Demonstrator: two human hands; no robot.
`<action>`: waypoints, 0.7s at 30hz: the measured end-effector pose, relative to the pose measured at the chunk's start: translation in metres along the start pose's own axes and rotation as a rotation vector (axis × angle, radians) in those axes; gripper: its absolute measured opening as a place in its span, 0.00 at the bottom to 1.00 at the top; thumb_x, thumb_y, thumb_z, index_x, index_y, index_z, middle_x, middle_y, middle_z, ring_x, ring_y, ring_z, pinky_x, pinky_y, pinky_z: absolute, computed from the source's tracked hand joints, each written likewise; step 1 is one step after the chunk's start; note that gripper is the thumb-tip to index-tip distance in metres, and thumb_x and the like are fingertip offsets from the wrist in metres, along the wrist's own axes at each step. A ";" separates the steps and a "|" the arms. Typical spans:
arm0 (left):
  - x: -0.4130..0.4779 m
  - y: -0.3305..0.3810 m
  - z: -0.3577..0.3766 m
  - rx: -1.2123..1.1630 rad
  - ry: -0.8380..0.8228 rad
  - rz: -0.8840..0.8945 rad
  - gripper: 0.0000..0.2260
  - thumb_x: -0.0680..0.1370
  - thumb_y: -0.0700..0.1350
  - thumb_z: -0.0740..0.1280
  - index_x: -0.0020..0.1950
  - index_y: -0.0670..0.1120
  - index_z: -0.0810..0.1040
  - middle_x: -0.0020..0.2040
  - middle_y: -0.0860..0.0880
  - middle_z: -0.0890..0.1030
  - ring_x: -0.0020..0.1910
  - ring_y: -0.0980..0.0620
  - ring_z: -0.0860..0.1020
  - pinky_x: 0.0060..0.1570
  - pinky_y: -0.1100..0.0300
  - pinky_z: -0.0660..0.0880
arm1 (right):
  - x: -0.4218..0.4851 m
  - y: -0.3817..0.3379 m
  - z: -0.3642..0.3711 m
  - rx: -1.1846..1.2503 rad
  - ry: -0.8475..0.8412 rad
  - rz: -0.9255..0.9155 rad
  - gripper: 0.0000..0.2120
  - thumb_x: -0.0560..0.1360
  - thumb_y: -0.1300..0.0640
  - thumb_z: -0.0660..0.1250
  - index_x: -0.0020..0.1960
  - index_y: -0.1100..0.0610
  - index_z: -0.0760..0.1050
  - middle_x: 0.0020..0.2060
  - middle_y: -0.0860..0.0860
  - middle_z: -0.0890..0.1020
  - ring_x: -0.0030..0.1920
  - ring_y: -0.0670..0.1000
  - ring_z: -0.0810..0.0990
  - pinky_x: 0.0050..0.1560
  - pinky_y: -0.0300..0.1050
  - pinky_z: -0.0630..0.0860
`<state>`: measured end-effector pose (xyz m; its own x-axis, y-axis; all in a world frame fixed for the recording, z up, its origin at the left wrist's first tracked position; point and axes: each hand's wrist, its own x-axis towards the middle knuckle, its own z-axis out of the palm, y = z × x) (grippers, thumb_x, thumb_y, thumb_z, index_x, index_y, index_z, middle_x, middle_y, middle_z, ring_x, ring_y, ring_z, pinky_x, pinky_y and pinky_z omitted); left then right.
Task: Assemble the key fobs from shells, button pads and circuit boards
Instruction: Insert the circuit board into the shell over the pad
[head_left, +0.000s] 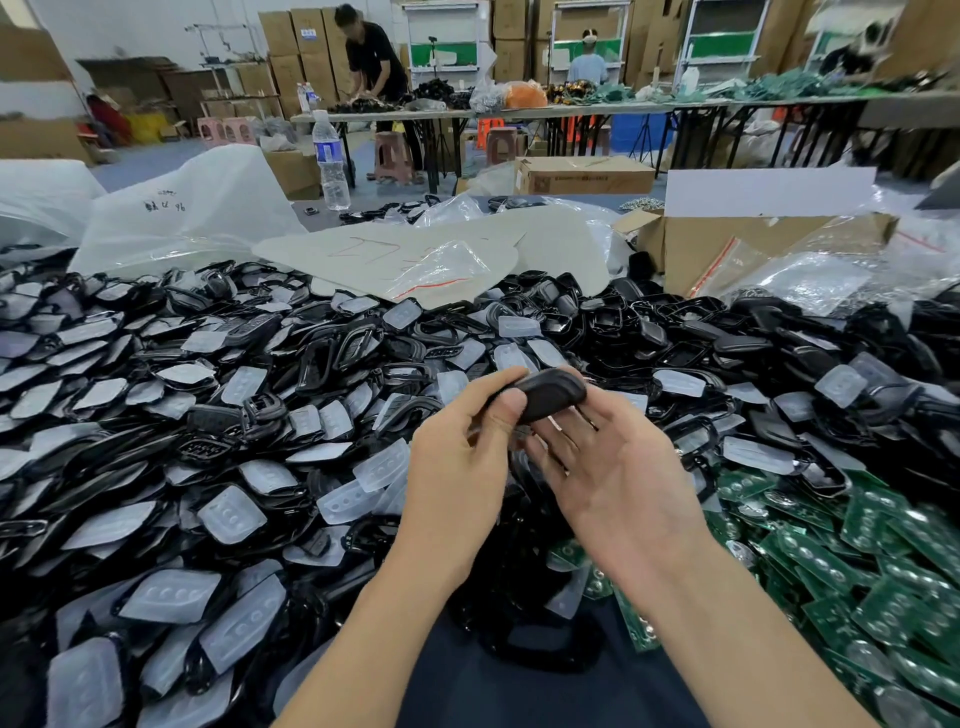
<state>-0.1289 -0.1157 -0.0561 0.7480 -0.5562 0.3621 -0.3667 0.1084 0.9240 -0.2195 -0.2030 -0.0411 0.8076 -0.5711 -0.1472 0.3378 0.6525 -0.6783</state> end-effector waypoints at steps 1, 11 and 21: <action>0.001 0.001 -0.001 -0.063 -0.004 -0.025 0.10 0.83 0.44 0.64 0.58 0.53 0.83 0.47 0.56 0.86 0.41 0.57 0.82 0.44 0.63 0.78 | 0.000 0.001 0.001 -0.038 -0.008 -0.010 0.11 0.81 0.54 0.62 0.58 0.54 0.80 0.49 0.50 0.85 0.48 0.48 0.82 0.52 0.44 0.76; 0.009 0.007 -0.005 -0.570 -0.054 -0.367 0.10 0.83 0.44 0.64 0.45 0.50 0.83 0.30 0.48 0.75 0.26 0.53 0.71 0.25 0.63 0.69 | 0.000 0.005 0.000 -0.412 -0.100 -0.368 0.13 0.73 0.43 0.70 0.55 0.44 0.83 0.58 0.53 0.84 0.59 0.56 0.83 0.55 0.48 0.81; -0.004 0.008 0.001 -0.118 -0.012 -0.030 0.09 0.82 0.57 0.64 0.52 0.55 0.80 0.42 0.53 0.83 0.38 0.55 0.80 0.37 0.57 0.80 | 0.002 0.007 -0.004 -0.513 -0.025 -0.551 0.05 0.75 0.51 0.70 0.50 0.44 0.82 0.52 0.54 0.85 0.57 0.54 0.84 0.62 0.49 0.80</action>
<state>-0.1351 -0.1134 -0.0499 0.7507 -0.5705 0.3331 -0.2757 0.1876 0.9427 -0.2173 -0.2014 -0.0493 0.5997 -0.7321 0.3229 0.4333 -0.0421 -0.9002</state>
